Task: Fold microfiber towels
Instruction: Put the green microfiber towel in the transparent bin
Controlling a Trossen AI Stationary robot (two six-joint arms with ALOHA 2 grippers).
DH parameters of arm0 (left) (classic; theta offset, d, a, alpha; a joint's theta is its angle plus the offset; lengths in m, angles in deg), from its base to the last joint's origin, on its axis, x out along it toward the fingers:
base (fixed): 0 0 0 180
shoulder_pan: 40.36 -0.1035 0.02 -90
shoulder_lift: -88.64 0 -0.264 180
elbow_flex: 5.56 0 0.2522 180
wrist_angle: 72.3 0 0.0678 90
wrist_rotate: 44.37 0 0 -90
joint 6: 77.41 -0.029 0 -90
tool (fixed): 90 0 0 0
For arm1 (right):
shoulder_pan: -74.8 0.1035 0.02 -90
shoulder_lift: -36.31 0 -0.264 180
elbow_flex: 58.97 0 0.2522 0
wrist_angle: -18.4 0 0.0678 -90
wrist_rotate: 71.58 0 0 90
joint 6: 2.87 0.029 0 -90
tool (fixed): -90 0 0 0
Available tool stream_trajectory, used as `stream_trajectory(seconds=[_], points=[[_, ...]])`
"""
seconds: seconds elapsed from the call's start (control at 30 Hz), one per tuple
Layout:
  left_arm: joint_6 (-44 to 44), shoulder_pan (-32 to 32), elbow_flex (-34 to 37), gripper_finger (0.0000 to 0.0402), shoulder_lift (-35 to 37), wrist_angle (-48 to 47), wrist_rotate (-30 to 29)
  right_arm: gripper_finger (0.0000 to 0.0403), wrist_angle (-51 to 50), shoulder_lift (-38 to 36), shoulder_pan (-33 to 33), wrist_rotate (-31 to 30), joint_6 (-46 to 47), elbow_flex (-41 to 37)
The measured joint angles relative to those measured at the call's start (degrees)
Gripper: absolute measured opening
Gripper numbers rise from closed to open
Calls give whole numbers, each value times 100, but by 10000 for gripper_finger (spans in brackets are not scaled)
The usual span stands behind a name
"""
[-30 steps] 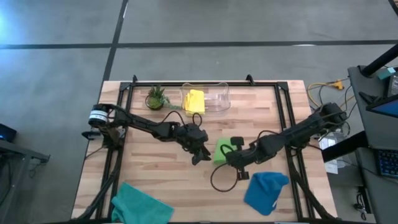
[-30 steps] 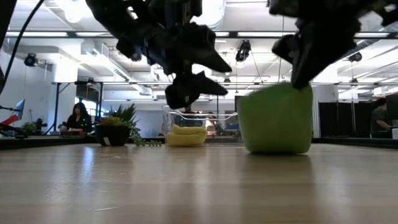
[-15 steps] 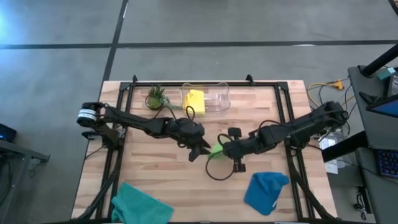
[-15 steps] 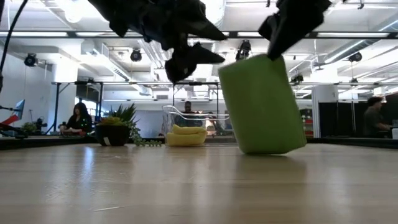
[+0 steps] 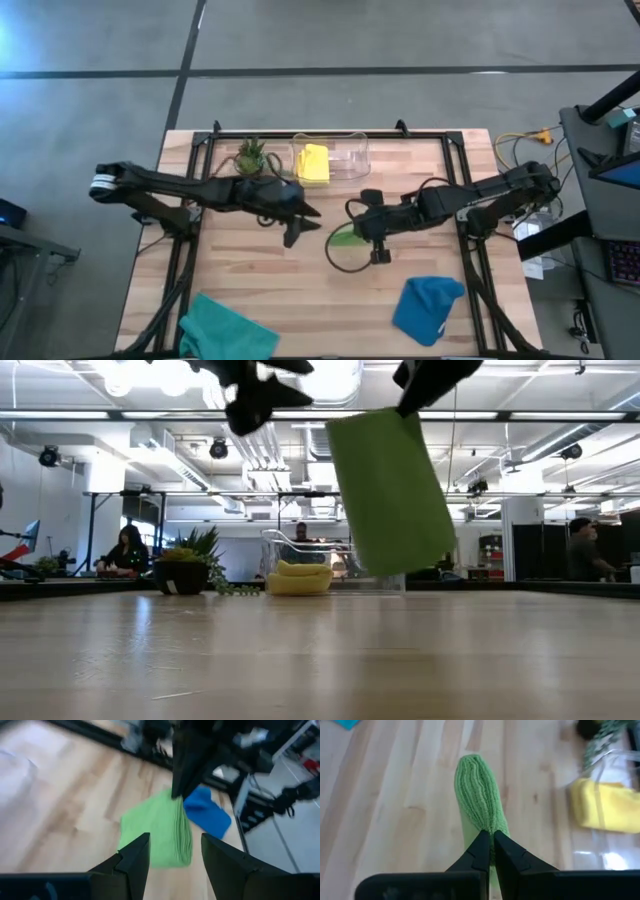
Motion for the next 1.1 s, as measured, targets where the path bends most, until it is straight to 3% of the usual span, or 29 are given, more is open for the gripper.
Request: stream_trajectory(seconds=[0.2,0.47,0.7,1.1], points=[[-29,0,-2,161,560,-565,-572,9,-4,-7,-406,-17,-546,240],[44,0,-2,161,603,-743,-804,8,104,-7,-1154,10,-1545,626],[325,2,5,161,716,-745,-1385,8,582,-7,-1964,739,-2187,741],[248,2,45,161,1866,-1121,-2800,8,1466,287,-3066,1836,-2887,734]])
